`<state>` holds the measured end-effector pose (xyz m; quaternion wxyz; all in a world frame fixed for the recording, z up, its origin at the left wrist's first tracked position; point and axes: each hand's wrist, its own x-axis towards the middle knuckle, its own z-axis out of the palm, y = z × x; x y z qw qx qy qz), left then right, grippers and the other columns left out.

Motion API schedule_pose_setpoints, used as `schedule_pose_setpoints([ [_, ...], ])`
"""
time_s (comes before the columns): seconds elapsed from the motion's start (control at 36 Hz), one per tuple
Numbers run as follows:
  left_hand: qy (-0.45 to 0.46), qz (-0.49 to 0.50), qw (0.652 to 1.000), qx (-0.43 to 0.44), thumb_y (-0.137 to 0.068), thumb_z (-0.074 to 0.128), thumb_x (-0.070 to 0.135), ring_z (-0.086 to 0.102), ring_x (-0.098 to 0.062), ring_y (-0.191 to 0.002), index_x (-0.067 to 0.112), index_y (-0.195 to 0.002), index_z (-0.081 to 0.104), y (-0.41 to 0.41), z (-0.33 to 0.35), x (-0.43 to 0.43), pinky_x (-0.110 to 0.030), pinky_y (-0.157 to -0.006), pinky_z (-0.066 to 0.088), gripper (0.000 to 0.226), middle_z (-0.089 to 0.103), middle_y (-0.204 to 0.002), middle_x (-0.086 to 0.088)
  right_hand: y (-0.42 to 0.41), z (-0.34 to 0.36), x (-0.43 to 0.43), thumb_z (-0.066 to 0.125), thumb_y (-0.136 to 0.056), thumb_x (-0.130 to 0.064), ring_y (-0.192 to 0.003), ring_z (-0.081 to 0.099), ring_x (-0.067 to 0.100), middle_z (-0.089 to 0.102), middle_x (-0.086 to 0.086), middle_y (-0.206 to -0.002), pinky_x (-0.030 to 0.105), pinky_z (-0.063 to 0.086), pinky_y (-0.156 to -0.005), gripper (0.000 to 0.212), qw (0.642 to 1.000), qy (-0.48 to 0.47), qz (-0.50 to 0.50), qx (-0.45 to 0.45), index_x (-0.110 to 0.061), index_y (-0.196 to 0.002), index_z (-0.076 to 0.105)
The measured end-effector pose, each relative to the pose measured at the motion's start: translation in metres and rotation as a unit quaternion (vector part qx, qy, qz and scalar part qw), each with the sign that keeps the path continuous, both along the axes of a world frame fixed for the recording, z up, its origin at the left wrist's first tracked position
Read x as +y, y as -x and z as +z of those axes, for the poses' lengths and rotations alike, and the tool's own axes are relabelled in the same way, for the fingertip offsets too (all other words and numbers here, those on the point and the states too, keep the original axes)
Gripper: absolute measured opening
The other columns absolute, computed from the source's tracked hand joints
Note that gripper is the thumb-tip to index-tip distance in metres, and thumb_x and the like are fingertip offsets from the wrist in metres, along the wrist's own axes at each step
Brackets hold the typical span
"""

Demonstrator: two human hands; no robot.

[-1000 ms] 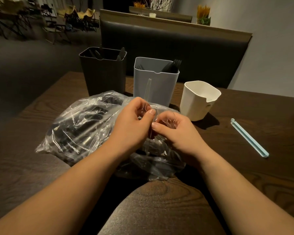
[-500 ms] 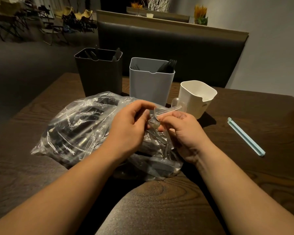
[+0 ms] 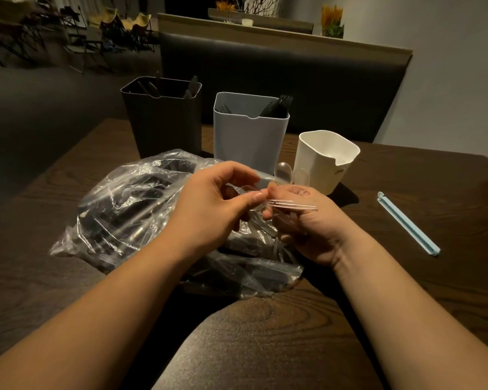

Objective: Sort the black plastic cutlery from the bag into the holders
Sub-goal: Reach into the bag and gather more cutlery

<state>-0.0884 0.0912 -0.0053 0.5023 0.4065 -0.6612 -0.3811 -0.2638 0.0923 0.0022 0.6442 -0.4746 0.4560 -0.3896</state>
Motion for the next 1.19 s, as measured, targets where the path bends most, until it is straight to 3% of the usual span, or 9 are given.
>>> schedule_pose_setpoints([
  [0.14,-0.021,-0.012,1.0,0.013,-0.077,0.082,0.009,0.062,-0.016,-0.052,0.01,-0.085,0.073,-0.003,0.003,-0.001,-0.026,-0.047,0.05,0.012,0.07,-0.068,-0.01,0.009,0.007,0.0,0.067,-0.081,-0.03,-0.052,0.061,0.008,0.069,0.01,-0.078,0.015,0.046,-0.043,0.043,0.994,-0.044,0.067,-0.078,0.003,-0.108,0.07],
  [0.31,-0.071,-0.042,0.994,0.077,-0.081,0.077,0.007,0.063,-0.015,-0.058,0.01,-0.082,0.075,-0.004,0.005,0.0,-0.024,-0.051,0.051,0.003,0.071,-0.07,-0.008,0.005,0.004,0.0,0.065,-0.087,-0.001,-0.053,0.061,0.013,0.07,0.015,-0.08,0.015,0.047,-0.047,0.005,0.996,-0.007,0.068,-0.051,-0.001,-0.088,0.069],
  [0.39,-0.132,-0.092,0.979,0.124,-0.078,0.073,0.014,0.068,-0.013,-0.068,0.011,-0.095,0.074,-0.005,0.005,0.0,-0.024,-0.058,0.055,0.016,0.074,-0.077,-0.001,0.003,0.004,0.0,0.066,-0.083,-0.005,-0.078,0.072,0.022,0.073,0.018,-0.089,0.027,0.059,-0.07,0.009,0.996,0.001,0.058,-0.072,0.0,-0.09,0.071],
  [0.56,-0.169,-0.155,0.953,0.197,-0.076,0.067,0.014,0.068,-0.011,-0.076,0.013,-0.108,0.071,-0.005,0.006,0.003,-0.021,-0.067,0.054,0.032,0.075,-0.086,-0.001,0.004,0.005,0.003,0.065,-0.087,-0.008,-0.079,0.071,0.02,0.071,0.011,-0.082,0.033,0.059,-0.077,0.009,0.983,-0.04,0.081,-0.163,-0.004,-0.082,0.072],
  [0.67,-0.157,-0.181,0.945,0.225,-0.077,0.072,0.015,0.07,-0.013,-0.085,0.013,-0.112,0.07,-0.005,0.005,0.004,-0.021,-0.07,0.055,0.035,0.076,-0.103,-0.005,0.0,0.008,0.009,0.058,-0.088,-0.009,-0.073,0.072,0.018,0.071,0.011,-0.076,0.026,0.059,-0.064,0.015,0.975,-0.039,0.088,-0.2,0.001,-0.081,0.067],
  [0.78,-0.145,-0.18,0.936,0.265,-0.069,0.076,0.021,0.072,-0.017,-0.092,0.021,-0.11,0.072,-0.005,0.005,0.004,-0.027,-0.077,0.054,0.04,0.076,-0.107,-0.008,-0.001,0.007,0.01,0.063,-0.086,-0.014,-0.088,0.071,0.02,0.073,0.006,-0.078,0.033,0.058,-0.089,0.019,0.975,-0.011,0.106,-0.195,0.003,-0.096,0.063],
  [0.89,-0.128,-0.138,0.946,0.265,-0.079,0.071,0.013,0.072,-0.019,-0.096,0.018,-0.106,0.072,-0.001,0.003,0.005,-0.035,-0.085,0.055,0.027,0.077,-0.101,-0.008,-0.001,0.003,0.007,0.068,-0.085,-0.018,-0.066,0.062,0.011,0.067,0.002,-0.075,0.019,0.049,-0.052,0.01,0.983,-0.035,0.065,-0.165,-0.009,-0.086,0.071],
  [0.97,-0.122,-0.114,0.955,0.247,-0.081,0.066,0.011,0.072,-0.023,-0.104,0.017,-0.113,0.068,0.001,0.004,0.006,-0.042,-0.094,0.055,0.033,0.077,-0.105,-0.008,-0.001,0.0,0.004,0.075,-0.081,-0.025,-0.064,0.056,0.009,0.067,0.0,-0.078,0.018,0.041,-0.051,0.013,0.989,-0.032,0.059,-0.134,-0.014,-0.087,0.071],
  [1.19,-0.116,-0.056,0.945,0.302,-0.075,0.066,0.013,0.075,-0.019,-0.089,0.013,-0.108,0.07,0.002,0.007,0.004,-0.028,-0.077,0.06,0.033,0.077,-0.095,-0.008,-0.003,-0.001,-0.001,0.068,-0.087,-0.037,-0.055,0.048,0.01,0.061,0.002,-0.074,0.023,0.036,-0.051,0.033,0.998,-0.007,-0.005,-0.059,-0.008,-0.104,0.064],
])
